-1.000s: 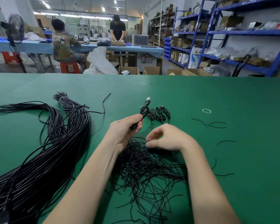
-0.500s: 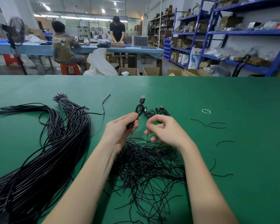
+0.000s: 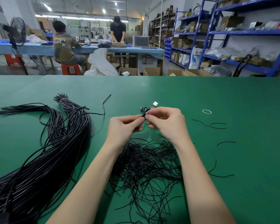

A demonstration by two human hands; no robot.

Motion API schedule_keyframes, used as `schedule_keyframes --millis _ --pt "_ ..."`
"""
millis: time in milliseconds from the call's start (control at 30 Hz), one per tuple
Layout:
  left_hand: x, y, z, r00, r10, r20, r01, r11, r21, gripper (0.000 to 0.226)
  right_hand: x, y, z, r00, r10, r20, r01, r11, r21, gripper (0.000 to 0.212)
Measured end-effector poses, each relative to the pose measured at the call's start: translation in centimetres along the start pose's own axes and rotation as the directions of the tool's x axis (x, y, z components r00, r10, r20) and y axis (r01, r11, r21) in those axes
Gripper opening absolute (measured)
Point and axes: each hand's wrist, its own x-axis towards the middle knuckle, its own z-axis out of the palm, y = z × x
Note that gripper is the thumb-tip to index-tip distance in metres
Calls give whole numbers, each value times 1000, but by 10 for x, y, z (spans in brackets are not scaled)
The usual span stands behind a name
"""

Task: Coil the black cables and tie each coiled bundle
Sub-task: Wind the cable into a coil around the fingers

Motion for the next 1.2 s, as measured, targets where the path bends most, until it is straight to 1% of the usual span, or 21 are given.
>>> schedule_keyframes --millis 67,167,267,400,467,567,633,667,733,767,800,833,933,1067,1133,1200 --pt "-2 2 0 997 63 49 -67 993 95 6 0 1 3 999 -33 -32 30 996 -78 12" --pt "-3 4 -1 990 115 82 -133 954 269 12 1 1 3 996 -32 -81 19 987 -159 9" --pt "-5 5 0 984 139 110 -169 927 336 8 3 2 2 995 -17 -98 -2 982 -189 9" --pt "-6 7 2 975 192 115 -223 879 422 4 2 3 5 992 -72 -108 41 963 -268 14" --pt "-6 7 1 974 201 108 -228 873 432 3 3 4 6 992 -43 -117 16 975 -221 11" --pt "-4 5 -1 974 212 85 -227 869 440 4 3 5 6 997 58 -54 -60 997 -46 8" --pt "-3 3 -1 985 168 45 -173 923 345 3 2 4 7 995 98 5 -98 993 65 7" --pt "-2 2 0 992 123 16 -123 961 248 3 2 4 7 995 105 -2 -104 993 61 8" --pt "0 1 0 999 22 -33 -21 999 35 6 4 8 5 992 106 -71 -111 991 -77 12" --pt "2 0 -1 999 -15 -42 13 999 -38 7 4 9 4 990 108 -92 -121 982 -144 14" --pt "3 0 -2 998 -40 -39 37 995 -87 8 3 10 3 989 118 -84 -131 977 -169 14" --pt "3 0 -3 998 -56 -28 52 991 -125 10 3 10 4 990 131 -55 -138 979 -150 12" --pt "3 2 -1 997 -82 2 80 971 -223 12 1 9 6 983 181 26 -182 983 3 7" --pt "0 5 1 992 -117 42 124 945 -303 8 -1 10 4 955 262 138 -269 962 38 9" --pt "-2 6 1 987 -140 76 157 934 -321 6 -3 13 2 918 312 245 -339 938 76 13" --pt "-3 7 1 978 -167 124 199 924 -328 5 -4 16 1 851 365 379 -456 870 186 13"
